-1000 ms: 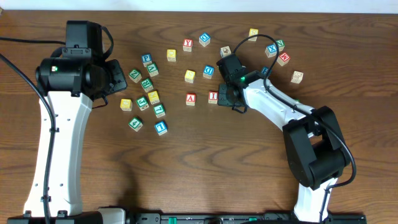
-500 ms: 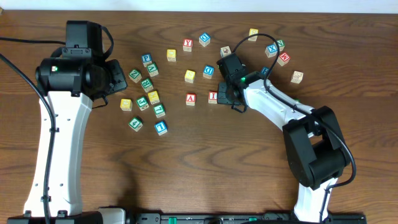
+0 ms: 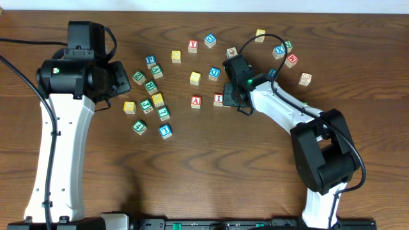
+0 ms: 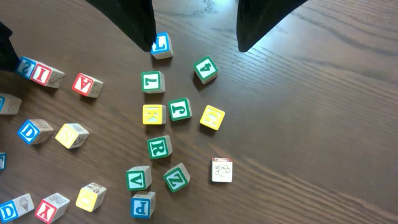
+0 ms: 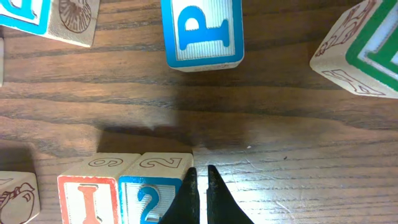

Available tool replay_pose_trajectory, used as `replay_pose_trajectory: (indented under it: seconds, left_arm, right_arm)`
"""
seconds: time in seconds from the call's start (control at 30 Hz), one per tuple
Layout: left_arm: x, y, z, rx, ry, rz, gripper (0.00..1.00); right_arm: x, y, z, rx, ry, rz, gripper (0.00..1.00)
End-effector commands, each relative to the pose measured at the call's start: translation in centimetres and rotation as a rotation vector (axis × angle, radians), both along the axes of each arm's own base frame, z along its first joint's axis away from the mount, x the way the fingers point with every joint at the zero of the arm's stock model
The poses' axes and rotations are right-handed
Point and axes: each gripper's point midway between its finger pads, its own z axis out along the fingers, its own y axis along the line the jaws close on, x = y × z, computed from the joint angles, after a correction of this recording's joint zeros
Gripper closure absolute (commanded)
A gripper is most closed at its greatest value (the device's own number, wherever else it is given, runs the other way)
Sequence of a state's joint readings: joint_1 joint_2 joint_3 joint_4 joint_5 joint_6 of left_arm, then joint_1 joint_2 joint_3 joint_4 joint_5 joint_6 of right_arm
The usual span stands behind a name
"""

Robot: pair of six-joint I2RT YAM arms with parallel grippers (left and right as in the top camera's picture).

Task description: Spell out AI2

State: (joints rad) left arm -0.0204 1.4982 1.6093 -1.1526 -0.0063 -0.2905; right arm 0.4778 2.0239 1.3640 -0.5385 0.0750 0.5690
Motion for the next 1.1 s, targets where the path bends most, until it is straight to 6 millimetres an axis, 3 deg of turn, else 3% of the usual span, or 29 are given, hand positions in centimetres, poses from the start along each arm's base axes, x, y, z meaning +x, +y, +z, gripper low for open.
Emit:
replay_pose_trajectory:
  seconds: [0.0,0.23,0.43,0.57,0.83,1.07]
  left_arm:
    - [0.2,0.4,0.4,0.015,-0.008,0.002,0.58]
    - [0.2,0.4,0.4,0.015,-0.008,0.002,0.58]
    - [0.2,0.4,0.4,0.015,-0.008,0.002,0.58]
    - [0.2,0.4,0.4,0.015,-0.008,0.002,0.58]
    - [0.2,0.4,0.4,0.015,-0.008,0.002,0.58]
    - [0.2,0.4,0.4,0.015,-0.008,0.002,0.58]
  right_arm:
    - [-0.2,0.0,-0.4,-0.008,0.005,0.012,0.99]
    - [0.4,-0.7,0.1,-0.05,-0.022,0.051,0.98]
    - [0.9,-0.3,2.9,-0.021,-0.036,0.114,0.94]
    - [1.3,2.5,5.0,0.072,-0.057,0.184,0.91]
    - [1.0,8.9,6.8,0.222,-0.14,0.25,0.98]
    - [0.1,12.9,6.0,0.279,-0.157,0.287,0.99]
